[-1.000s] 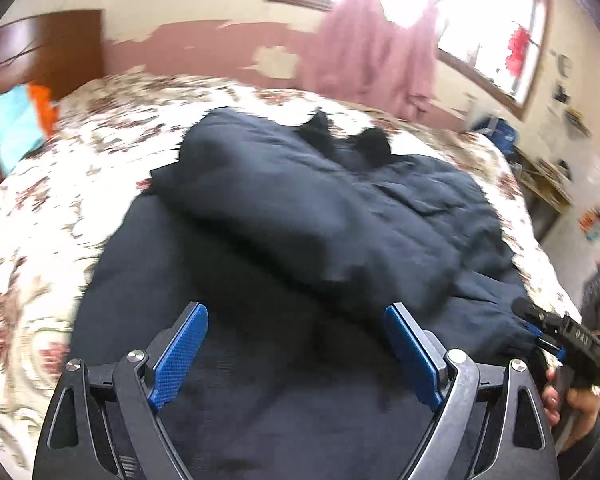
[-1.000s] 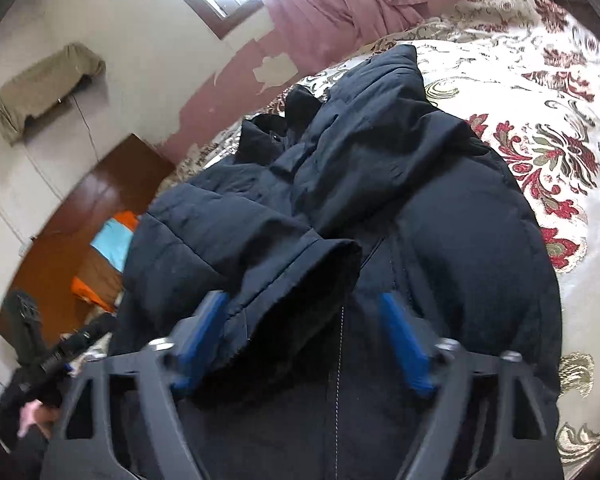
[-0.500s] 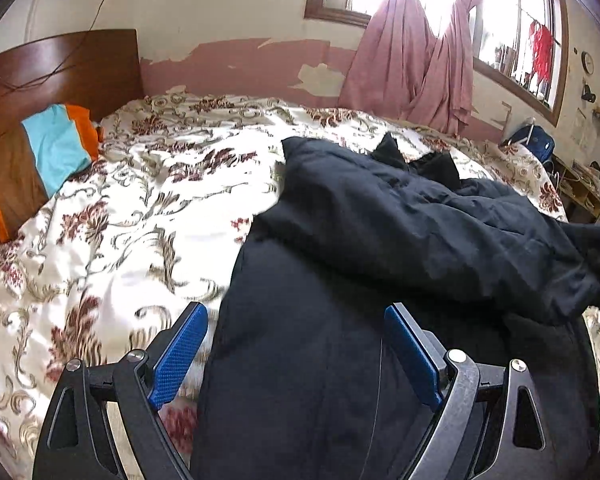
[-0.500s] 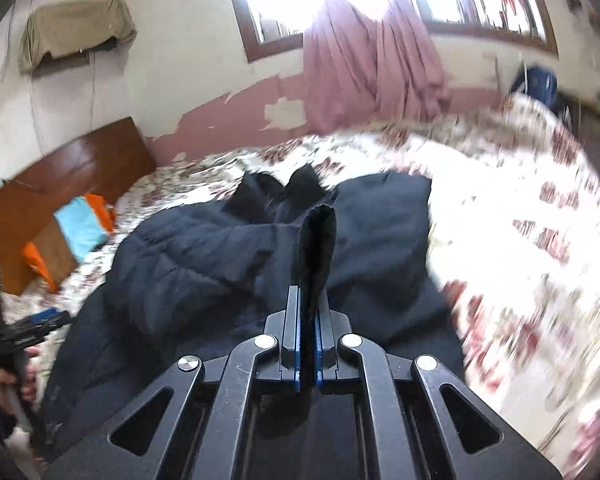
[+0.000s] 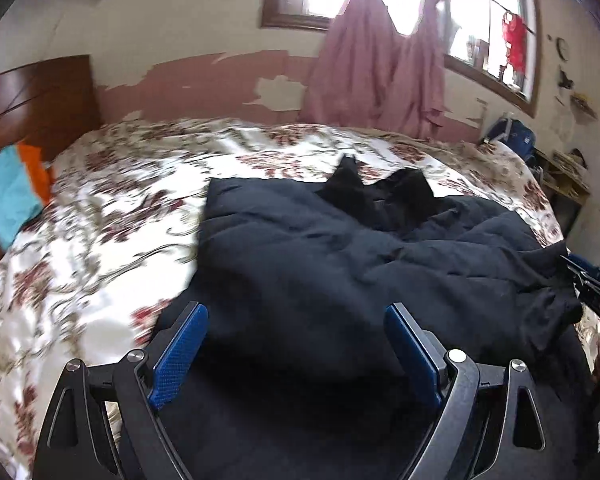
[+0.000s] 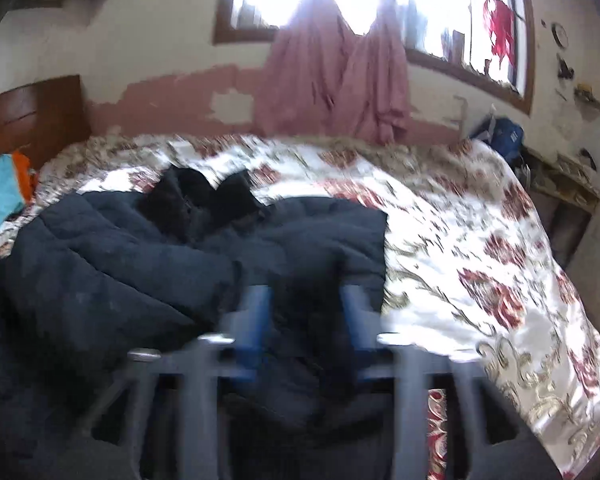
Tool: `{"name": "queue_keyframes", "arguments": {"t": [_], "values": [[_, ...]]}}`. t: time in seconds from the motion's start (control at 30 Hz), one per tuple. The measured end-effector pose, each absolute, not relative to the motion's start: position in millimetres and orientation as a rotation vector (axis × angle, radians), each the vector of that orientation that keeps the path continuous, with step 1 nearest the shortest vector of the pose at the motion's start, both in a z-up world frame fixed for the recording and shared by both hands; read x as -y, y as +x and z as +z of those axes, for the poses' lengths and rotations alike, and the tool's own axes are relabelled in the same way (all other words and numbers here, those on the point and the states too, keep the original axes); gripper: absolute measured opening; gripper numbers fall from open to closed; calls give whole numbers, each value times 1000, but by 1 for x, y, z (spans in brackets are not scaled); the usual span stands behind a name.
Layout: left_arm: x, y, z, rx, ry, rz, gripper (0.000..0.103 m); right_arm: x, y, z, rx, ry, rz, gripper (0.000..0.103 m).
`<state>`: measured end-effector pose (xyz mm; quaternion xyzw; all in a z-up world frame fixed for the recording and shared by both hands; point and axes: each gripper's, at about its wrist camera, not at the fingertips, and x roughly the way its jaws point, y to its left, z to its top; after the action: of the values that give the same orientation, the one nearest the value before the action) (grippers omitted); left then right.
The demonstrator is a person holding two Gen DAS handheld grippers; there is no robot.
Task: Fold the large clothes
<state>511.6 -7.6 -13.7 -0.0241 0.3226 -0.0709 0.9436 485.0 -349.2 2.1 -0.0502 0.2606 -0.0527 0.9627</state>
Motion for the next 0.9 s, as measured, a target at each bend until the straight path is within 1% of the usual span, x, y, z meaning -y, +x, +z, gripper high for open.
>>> {"name": "queue_keyframes", "arguments": {"t": [0.07,0.23,0.4,0.5,0.73,0.9], "values": [[23,522,-19,-683,-27,-152,89,336,486,2,-513,-114,-40,56],[46,535,-44,-732,58,-103,90,310,496,-20,-582,-193,85,54],[56,532,-63,-702,160,-61,98,309,513,-60,-722,-199,87,53],[58,533,-70,-689,179,-37,103,307,514,-69,-740,-201,85,53],[66,529,-84,-659,244,0,103,301,507,-88,-740,-237,68,53],[68,529,-87,-655,265,10,103,303,518,-89,-747,-245,62,53]]}}
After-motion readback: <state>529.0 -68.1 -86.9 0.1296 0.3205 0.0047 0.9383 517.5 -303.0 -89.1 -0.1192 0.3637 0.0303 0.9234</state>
